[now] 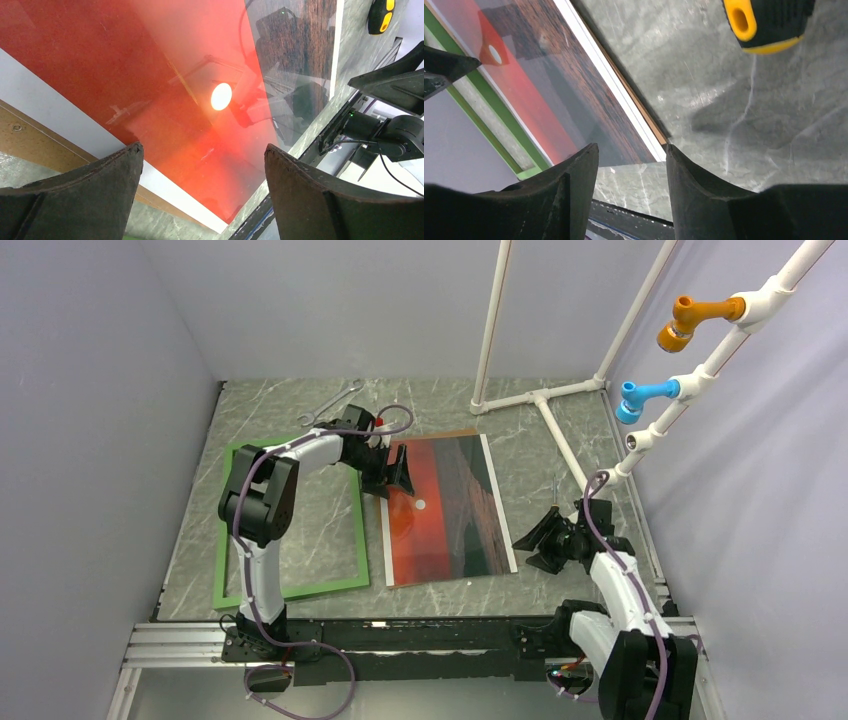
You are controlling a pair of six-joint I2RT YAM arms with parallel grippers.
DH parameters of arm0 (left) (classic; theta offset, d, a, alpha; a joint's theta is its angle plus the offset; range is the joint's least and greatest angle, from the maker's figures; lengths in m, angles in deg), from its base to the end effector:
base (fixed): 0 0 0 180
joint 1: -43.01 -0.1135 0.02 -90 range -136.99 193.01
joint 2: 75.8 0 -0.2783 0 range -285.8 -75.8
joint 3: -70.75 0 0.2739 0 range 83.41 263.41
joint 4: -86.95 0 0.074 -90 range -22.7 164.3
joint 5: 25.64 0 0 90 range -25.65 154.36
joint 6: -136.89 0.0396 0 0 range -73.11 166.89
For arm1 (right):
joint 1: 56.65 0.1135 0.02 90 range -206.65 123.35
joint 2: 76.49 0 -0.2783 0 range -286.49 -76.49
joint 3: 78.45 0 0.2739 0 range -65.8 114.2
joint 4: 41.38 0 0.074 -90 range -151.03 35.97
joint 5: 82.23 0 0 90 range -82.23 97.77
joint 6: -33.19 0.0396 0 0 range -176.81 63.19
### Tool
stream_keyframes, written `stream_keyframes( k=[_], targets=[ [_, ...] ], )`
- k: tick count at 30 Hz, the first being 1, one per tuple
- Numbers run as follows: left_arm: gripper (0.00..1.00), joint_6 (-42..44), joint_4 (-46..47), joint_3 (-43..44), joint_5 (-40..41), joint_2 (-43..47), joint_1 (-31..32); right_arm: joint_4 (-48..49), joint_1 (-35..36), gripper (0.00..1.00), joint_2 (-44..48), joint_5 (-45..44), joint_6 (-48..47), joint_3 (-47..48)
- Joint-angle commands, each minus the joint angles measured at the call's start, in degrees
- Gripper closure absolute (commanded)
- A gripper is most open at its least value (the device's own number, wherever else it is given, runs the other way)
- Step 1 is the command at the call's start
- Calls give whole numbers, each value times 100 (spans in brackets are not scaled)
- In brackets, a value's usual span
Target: Take the photo out of the frame
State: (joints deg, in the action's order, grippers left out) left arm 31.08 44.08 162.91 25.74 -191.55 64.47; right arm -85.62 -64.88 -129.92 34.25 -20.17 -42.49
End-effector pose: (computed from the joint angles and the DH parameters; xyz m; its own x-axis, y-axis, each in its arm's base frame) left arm 0.3947 -0.1817 0.1583 -0.9620 0.1495 -0.2284 0.2658 0.7033 -0.6594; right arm 0.1681 -0.0065 0.1584 -0.7476 0.6479 -0.1460 0.4551 0.6599 0.5979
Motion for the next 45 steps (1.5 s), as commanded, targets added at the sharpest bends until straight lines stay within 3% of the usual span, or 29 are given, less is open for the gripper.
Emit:
stream_keyframes(
  k=[1,11,20,31,45],
  targets=[
    [6,97,-76,67,197,-123,17,-241,-8,50,184,70,201,-300],
    [6,105,-51,47,181,-86,8,458,-2,55,139,787,174,-814],
    [6,139,-65,48,199,-34,14,353,-3,61,621,768,282,-837],
    [3,172,62,-33,146,327,3,152,-2,49,487,846,119,-919],
    [2,240,198,-145,337,781,17,238,-3,49,614,1357,107,-930]
  ],
)
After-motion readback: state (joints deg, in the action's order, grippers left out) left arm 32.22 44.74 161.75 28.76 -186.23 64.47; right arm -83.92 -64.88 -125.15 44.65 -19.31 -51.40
